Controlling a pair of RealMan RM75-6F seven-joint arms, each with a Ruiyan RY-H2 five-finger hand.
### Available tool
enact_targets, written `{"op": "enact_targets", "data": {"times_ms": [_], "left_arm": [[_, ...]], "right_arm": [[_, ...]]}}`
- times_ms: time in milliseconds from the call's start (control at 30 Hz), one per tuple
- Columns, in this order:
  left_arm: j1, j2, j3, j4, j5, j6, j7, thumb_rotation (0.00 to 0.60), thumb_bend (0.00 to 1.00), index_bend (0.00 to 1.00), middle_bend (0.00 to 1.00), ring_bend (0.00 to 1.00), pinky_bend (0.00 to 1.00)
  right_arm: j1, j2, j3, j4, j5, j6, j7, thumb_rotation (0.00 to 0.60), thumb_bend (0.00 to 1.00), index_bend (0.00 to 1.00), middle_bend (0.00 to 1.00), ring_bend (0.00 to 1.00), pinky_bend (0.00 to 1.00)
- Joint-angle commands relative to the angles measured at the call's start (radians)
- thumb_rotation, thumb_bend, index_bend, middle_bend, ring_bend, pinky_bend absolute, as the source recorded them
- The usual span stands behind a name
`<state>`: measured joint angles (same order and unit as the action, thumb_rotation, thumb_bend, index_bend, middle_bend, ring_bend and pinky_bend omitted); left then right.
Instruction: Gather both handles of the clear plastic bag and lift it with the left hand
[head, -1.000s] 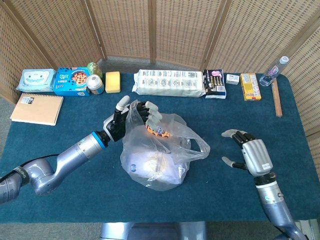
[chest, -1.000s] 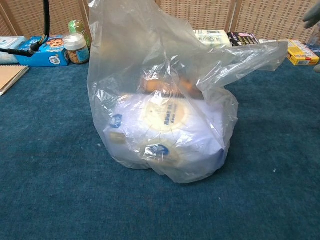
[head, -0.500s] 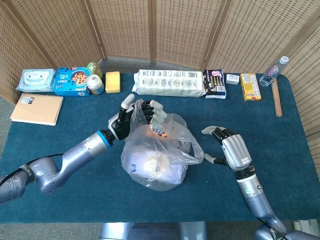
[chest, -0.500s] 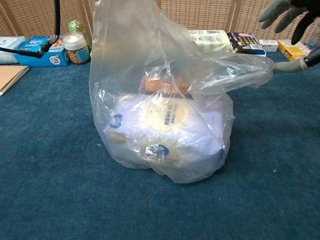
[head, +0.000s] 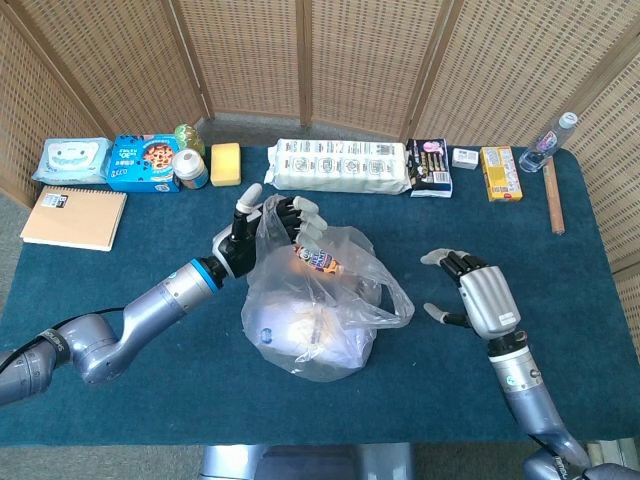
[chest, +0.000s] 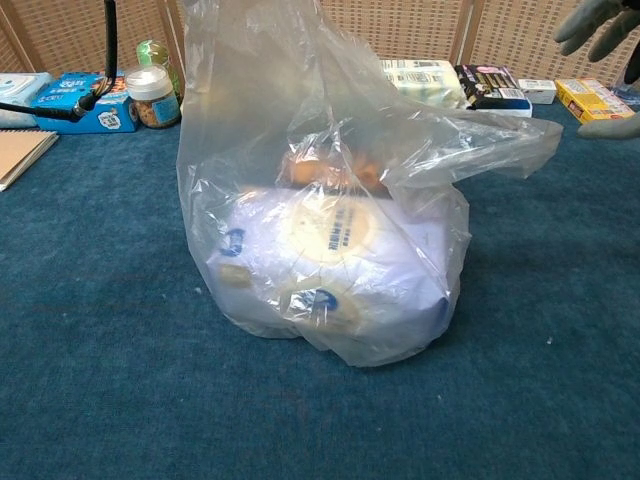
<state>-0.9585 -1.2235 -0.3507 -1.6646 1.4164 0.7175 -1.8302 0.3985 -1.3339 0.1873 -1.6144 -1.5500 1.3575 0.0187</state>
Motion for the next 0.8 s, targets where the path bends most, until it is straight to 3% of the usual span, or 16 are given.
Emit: {"op": "enact_targets", "data": {"times_ms": [33, 500, 800], "left_arm": [[0.000, -0.002, 0.000, 0.001, 0.005, 0.002, -0.002, 0.000, 0.18, 0.35, 0.41, 0.39, 0.39], [0.006, 0.000, 0.006, 0.006, 0.011, 0.006, -0.014, 0.000, 0.18, 0.35, 0.41, 0.39, 0.39], [0.005, -0.004, 0.005, 0.010, 0.008, 0.006, -0.014, 0.000, 0.18, 0.35, 0.41, 0.39, 0.39]], "right_arm": [[-0.001, 0.010, -0.002, 0.001, 0.002, 0.000, 0.003, 0.600, 0.19, 0.29, 0.32, 0.35, 0.44], [-0.007, 0.055, -0.037, -0.015, 0.017, -0.034, -0.036, 0.600, 0.19, 0.29, 0.32, 0.35, 0.43], [0.021, -0.015, -0.038, -0.014, 0.003, -0.045, -0.012, 0.600, 0.19, 0.29, 0.32, 0.35, 0.43]]}}
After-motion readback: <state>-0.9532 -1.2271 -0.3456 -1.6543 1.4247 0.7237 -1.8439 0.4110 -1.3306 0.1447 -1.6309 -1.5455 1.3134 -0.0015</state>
